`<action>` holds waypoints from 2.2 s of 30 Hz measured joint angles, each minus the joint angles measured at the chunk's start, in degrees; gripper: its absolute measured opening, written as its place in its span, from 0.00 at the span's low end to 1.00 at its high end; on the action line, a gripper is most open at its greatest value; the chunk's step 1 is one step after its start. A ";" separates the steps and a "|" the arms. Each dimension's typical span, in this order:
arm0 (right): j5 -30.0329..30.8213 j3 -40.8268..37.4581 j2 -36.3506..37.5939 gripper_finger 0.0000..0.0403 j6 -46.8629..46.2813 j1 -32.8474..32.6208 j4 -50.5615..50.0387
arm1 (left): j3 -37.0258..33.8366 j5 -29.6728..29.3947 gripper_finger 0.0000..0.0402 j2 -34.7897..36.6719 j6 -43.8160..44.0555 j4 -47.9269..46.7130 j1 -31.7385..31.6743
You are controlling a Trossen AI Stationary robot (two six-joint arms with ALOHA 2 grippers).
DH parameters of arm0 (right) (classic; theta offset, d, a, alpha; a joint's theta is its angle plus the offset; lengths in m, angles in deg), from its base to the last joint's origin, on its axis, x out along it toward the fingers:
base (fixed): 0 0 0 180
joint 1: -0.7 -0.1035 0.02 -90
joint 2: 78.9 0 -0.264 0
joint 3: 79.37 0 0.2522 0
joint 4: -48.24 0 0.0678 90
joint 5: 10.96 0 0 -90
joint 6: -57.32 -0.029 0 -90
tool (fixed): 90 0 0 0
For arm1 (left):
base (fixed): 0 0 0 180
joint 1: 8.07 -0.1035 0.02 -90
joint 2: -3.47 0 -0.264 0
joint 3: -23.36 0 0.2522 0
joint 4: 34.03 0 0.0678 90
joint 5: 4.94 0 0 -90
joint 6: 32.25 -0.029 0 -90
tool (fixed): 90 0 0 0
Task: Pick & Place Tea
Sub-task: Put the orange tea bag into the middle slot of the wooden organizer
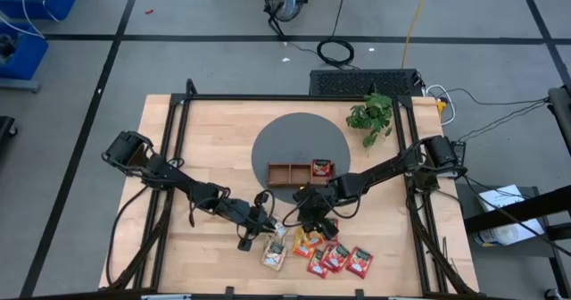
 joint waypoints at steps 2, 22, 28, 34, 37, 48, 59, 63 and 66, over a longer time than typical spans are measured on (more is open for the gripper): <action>-0.09 0.00 -0.22 0.51 0.43 -0.01 1.09 | 0.00 0.01 0.12 0.00 -0.06 -0.03 -0.15; -0.12 0.04 -3.86 0.51 0.19 0.54 -0.14 | 0.00 -0.01 0.12 0.00 -0.02 -1.42 -0.24; 0.36 0.02 0.01 0.51 -2.10 0.59 0.00 | 0.42 -0.01 0.12 -0.02 -0.02 1.00 -0.25; 2.95 0.04 5.30 0.51 -7.04 -2.35 -2.95 | 5.27 -0.03 0.12 -0.02 0.86 -4.29 -0.08; 10.25 0.04 5.70 0.48 -8.63 -6.66 -5.26 | 8.68 -0.03 0.12 -1.26 1.86 -6.14 0.20; 31.59 -6.94 4.95 0.03 -12.62 -20.85 7.89 | 21.51 0.51 0.12 -13.73 2.87 -8.24 -0.70; 32.35 -13.12 4.90 0.01 -21.44 -23.15 9.32 | 32.64 1.95 0.14 -21.31 11.03 -20.96 -6.79; 35.88 -15.90 4.90 0.00 -21.14 -22.98 12.46 | 32.34 1.96 0.25 -21.34 13.01 -22.54 -8.39; 35.91 -17.64 4.90 0.00 -21.00 -22.62 15.24 | 32.35 2.02 0.36 -21.24 13.99 -23.04 -8.95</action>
